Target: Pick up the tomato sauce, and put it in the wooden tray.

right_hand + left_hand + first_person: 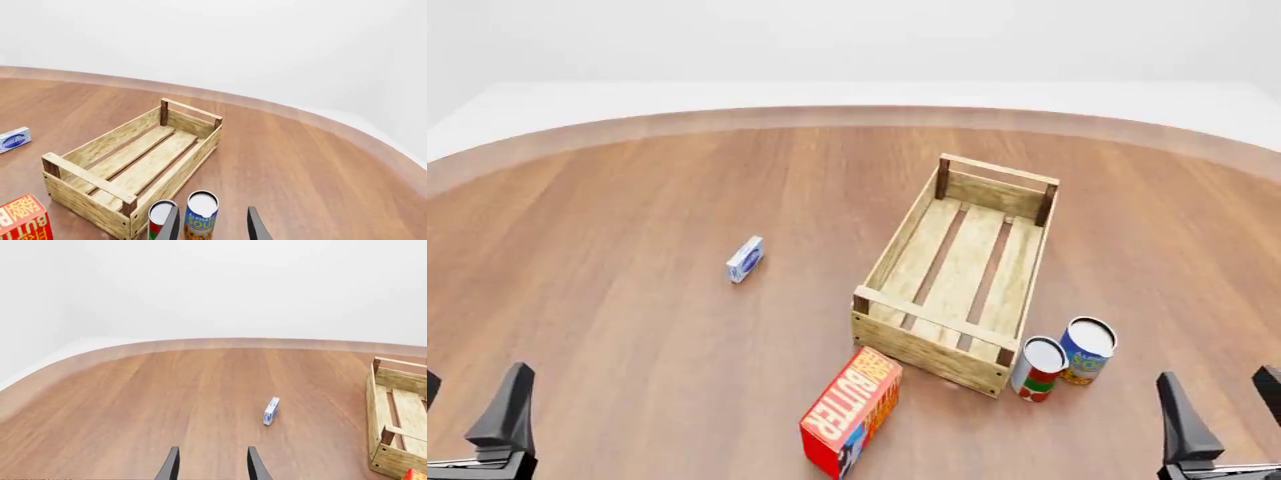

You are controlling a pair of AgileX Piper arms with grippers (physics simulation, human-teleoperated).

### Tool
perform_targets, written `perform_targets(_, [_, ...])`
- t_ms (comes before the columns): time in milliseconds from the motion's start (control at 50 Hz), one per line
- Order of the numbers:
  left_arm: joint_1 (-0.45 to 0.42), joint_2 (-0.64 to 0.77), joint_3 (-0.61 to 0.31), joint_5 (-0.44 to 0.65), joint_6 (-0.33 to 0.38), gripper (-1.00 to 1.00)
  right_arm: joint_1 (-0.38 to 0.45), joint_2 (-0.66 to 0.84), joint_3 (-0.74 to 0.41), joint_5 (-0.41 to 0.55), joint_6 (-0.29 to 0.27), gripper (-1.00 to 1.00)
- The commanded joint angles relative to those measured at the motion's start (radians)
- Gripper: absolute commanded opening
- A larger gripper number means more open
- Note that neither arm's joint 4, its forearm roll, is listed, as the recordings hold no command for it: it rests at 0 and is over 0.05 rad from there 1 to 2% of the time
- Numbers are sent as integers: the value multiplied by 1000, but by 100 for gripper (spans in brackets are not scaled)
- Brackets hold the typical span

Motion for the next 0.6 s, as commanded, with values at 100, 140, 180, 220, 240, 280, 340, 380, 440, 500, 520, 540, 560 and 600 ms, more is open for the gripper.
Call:
perform_targets(100, [-6, -1, -3, 11, -14, 100, 28, 0, 10, 90, 29, 100])
perform_targets(140, [-12, -1, -4, 14, -15, 100, 31, 0, 10, 104, 44, 100])
perform_targets(180, [-15, -1, -4, 15, -15, 100, 33, 0, 10, 111, 45, 100])
perform_targets(220, [-17, -1, -4, 15, -15, 100, 38, 0, 10, 119, 59, 100])
perform_targets(240, [-17, -1, -4, 16, -16, 100, 43, 0, 10, 126, 69, 100])
perform_targets(280, [-18, -1, -4, 16, -15, 100, 50, 0, 10, 139, 70, 100])
perform_targets(340, [-22, -1, -4, 15, -15, 100, 58, 0, 10, 168, 86, 100])
perform_targets(380, [-23, -1, -5, 16, -15, 100, 62, 2, 9, 177, 91, 100])
perform_targets(440, [-29, -1, -3, 14, -12, 100, 79, 60, 10, 142, 96, 100])
perform_targets(500, [-35, -1, -5, 15, -14, 100, 111, 173, 10, 50, 119, 100])
perform_targets(520, [-35, -1, -5, 14, -14, 100, 124, 207, 9, 24, 122, 100])
perform_targets(540, [-35, -1, -5, 14, -14, 100, 127, 243, 9, -10, 143, 100])
perform_targets(560, [-36, -1, -4, 12, -14, 100, 137, 304, 9, -64, 163, 100])
perform_targets(600, [-35, -1, -6, 13, -16, 100, 140, 368, 9, -122, 169, 100])
